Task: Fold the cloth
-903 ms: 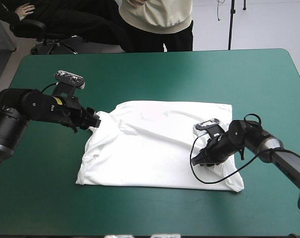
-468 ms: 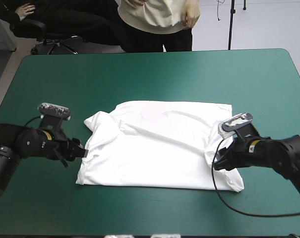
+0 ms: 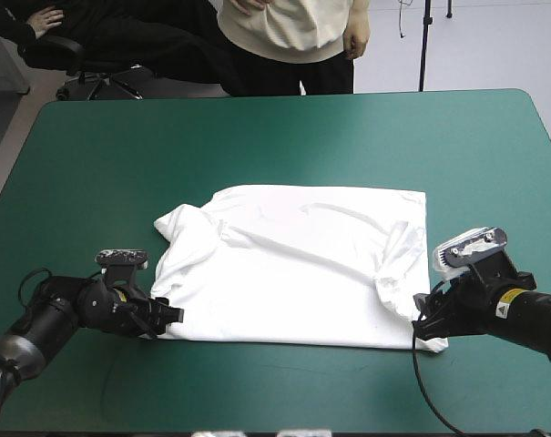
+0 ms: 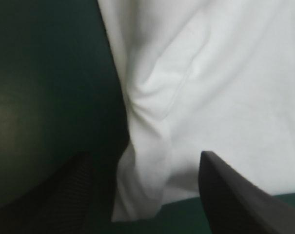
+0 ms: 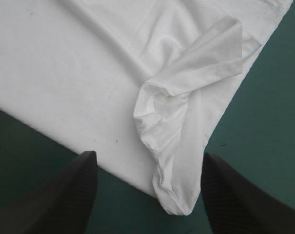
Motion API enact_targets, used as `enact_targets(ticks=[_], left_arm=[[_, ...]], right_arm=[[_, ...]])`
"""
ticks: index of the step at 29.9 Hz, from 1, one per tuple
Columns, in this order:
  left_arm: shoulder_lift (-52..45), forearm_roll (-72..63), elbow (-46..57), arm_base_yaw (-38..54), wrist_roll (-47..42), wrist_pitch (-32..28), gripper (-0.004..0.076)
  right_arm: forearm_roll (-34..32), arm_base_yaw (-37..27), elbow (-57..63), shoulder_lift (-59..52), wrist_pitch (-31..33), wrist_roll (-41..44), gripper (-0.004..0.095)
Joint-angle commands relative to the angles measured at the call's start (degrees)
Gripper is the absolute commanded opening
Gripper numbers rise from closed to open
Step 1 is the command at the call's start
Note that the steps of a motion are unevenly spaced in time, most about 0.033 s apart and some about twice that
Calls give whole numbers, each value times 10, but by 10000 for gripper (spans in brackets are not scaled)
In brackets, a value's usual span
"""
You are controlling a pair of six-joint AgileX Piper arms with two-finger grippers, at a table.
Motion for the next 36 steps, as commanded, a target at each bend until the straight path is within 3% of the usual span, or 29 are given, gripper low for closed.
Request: enact_targets(ticks=[1,5,7,10,12,14,20,28,36], left_arm=[[5,-8,5,-1,-6,-23,453],[13,-8,4,-1,4,2,447],[13,-8,4,-1,11,6,402],[13,-8,4,-1,18,-2,230],[13,-8,4,-1,23,-9,73],[13,-8,4,-1,30,-13,-14],[13,-10,4,-1,37,-10,-18],[13,-11,4,-1,58,2,-18],[13,-11,4,-1,58,3,-18]], right_arm=[[0,0,-14,-3,-23,4,577],[0,0,-14,-3,-23,8,577],[1,0,-14,-3,-23,8,577],[0,0,-14,0,-14,8,577],[-2,0,-5,2,0,22,577],[-14,0,6,5,18,23,577],[-91,0,74,13,11,69,577],[-34,0,112,89,-71,69,577],[-57,0,112,189,-80,62,577]])
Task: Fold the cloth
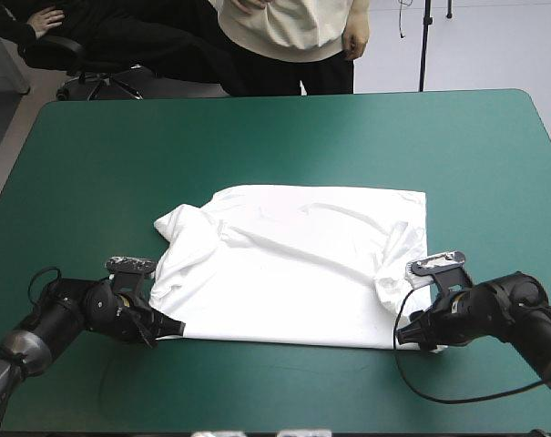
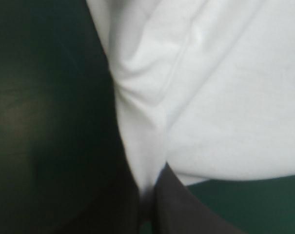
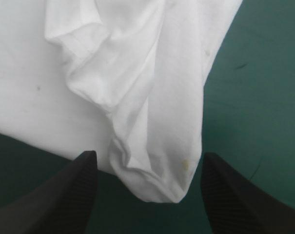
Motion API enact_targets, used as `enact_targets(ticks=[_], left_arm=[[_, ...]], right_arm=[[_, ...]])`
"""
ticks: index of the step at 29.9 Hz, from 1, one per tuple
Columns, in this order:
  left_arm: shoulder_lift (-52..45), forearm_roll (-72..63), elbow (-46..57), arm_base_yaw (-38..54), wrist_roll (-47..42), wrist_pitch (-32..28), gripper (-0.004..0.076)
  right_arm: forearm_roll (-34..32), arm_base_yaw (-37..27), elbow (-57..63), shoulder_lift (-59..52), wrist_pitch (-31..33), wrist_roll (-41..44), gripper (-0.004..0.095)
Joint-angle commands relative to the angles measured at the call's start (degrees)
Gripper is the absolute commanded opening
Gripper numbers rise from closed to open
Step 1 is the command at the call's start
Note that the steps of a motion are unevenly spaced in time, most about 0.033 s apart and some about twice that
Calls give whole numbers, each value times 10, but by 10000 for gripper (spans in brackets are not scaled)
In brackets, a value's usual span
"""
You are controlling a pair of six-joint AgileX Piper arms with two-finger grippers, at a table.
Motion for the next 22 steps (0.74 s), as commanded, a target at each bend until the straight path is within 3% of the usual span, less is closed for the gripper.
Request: enact_targets(ticks=[1,9,13,17,22], left_arm=[[-8,-7,-12,-1,-1,1,-18],[-8,-4,-12,-1,-1,12,-18],[-8,-4,-12,-1,-1,10,-18],[-8,-2,-12,-1,-1,-4,-18],[-19,2,-12,-1,-5,0,-18]], right_arm=[[-10,0,-13,31,-15,-8,577],[-39,0,-13,98,9,-8,536],[-39,0,-13,106,23,-20,304],[-21,0,-13,106,20,-44,-17],[-4,0,-13,85,28,-60,-18]])
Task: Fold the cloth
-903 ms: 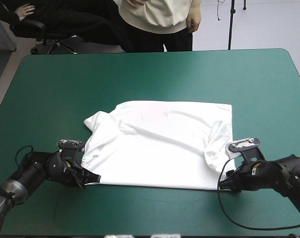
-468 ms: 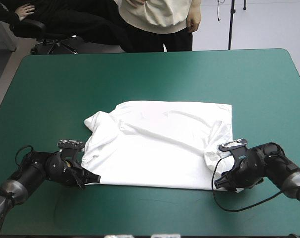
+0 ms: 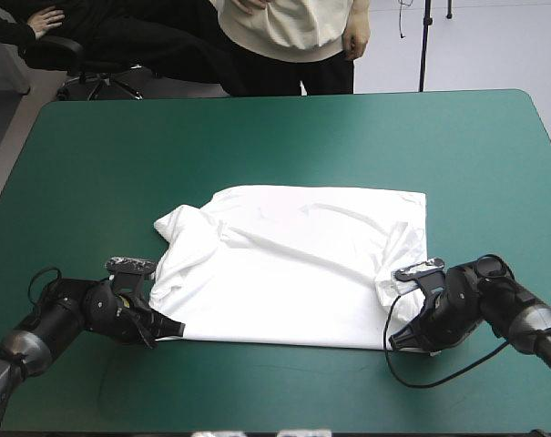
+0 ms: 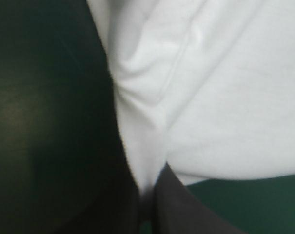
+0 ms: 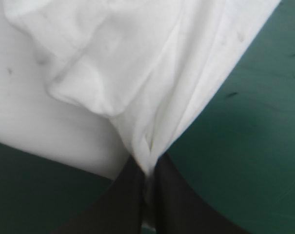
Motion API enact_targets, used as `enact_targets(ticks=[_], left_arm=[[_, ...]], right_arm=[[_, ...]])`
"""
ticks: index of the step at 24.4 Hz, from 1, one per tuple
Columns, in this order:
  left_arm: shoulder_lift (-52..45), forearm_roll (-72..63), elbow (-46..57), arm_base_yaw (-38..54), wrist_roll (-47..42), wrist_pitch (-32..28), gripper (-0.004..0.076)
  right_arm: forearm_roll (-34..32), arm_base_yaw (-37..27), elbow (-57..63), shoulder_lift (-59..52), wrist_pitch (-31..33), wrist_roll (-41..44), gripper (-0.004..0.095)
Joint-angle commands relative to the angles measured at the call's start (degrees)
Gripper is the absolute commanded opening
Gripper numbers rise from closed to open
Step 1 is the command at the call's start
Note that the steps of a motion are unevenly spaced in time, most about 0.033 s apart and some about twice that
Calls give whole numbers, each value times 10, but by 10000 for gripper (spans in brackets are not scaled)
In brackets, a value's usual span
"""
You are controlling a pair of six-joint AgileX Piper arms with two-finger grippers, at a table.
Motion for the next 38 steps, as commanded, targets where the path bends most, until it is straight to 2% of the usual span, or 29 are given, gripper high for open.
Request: enact_targets(ticks=[1,4,8,13,16,21,23,25,30,33,35,38], left_arm=[[-28,6,-12,-1,-8,-5,-18],[-61,27,-12,-1,-26,17,-18],[-98,30,-12,-1,-21,97,-18],[-142,23,-15,-1,-21,137,-18],[-169,36,-40,-1,-21,152,-18],[-118,94,-133,-1,-57,80,-18],[-68,96,-159,-1,-67,40,-18],[-2,94,-198,-1,-79,-12,-18],[66,96,-257,-1,-80,-60,-18],[114,96,-289,-1,-81,-92,-18],[141,96,-289,-1,-82,-126,-18],[165,96,-289,-1,-82,-143,-18]], right_arm=[[-9,0,-9,-37,25,-19,-18],[-12,0,-9,-84,66,-17,-18],[-5,0,-9,-150,104,-12,-17],[35,0,-9,-226,164,-5,-17],[32,0,-21,-275,163,9,-18],[-40,0,-65,-261,87,42,-17],[-44,0,-67,-229,43,39,-18],[-44,-4,-75,-181,-41,38,-18],[-40,-35,-108,-117,-141,35,-17],[-40,-64,-134,-67,-189,15,-17],[-39,-81,-151,-30,-199,1,-18],[-34,-98,-163,4,-216,-1,-17]])
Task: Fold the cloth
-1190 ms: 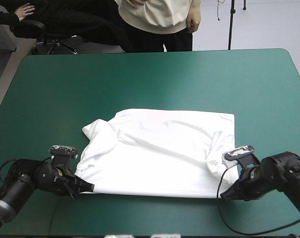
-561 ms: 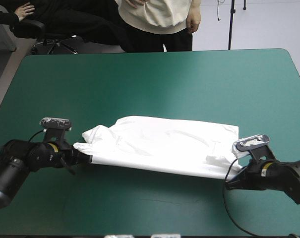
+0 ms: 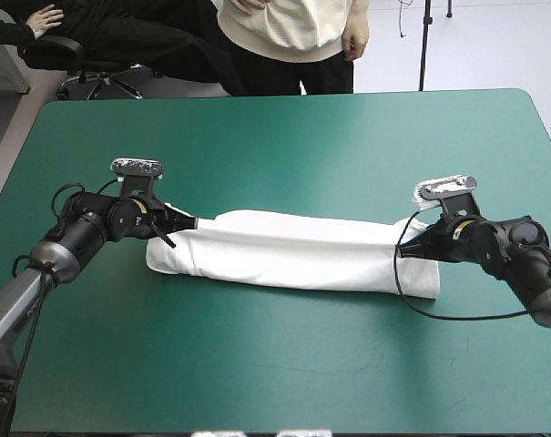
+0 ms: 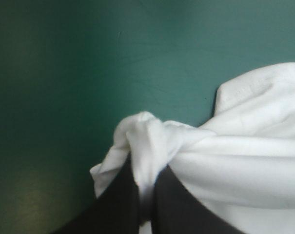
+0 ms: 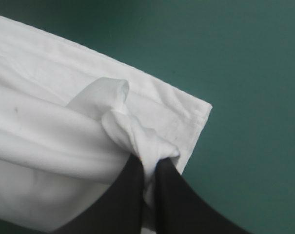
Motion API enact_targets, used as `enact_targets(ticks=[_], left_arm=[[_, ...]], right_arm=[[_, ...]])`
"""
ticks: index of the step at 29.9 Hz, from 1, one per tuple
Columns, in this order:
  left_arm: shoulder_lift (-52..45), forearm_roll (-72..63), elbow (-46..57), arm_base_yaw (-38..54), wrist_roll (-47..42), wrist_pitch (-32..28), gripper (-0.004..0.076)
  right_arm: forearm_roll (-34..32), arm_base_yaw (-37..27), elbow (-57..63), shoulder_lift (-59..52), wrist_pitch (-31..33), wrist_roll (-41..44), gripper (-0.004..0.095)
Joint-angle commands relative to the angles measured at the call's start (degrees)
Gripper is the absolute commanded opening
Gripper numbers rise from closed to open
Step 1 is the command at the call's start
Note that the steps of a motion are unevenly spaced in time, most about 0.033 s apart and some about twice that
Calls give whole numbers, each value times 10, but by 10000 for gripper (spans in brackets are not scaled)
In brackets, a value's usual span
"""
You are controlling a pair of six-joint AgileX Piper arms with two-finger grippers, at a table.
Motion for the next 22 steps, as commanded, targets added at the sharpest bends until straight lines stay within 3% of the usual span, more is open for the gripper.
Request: enact_targets(ticks=[1,6,9,11,14,17,22], left_arm=[[7,2,-20,-1,-7,-49,-18],[39,2,-20,-1,-12,-79,-18],[51,2,-20,-1,-30,-104,-18],[54,2,-20,-1,-34,-122,-16],[55,5,-20,-1,-29,-146,21],[55,8,-32,-1,-9,-156,146],[55,19,-80,-1,-4,-132,473]], right_arm=[[-1,-19,-30,18,-49,-13,-16],[38,-29,-48,61,-64,-51,-13],[55,-44,-59,78,-69,-54,41],[70,-56,-65,84,-69,-63,127],[90,-73,-72,84,-66,-85,359],[91,-85,-91,84,-53,-90,581],[84,-93,-131,74,-11,-91,602]])
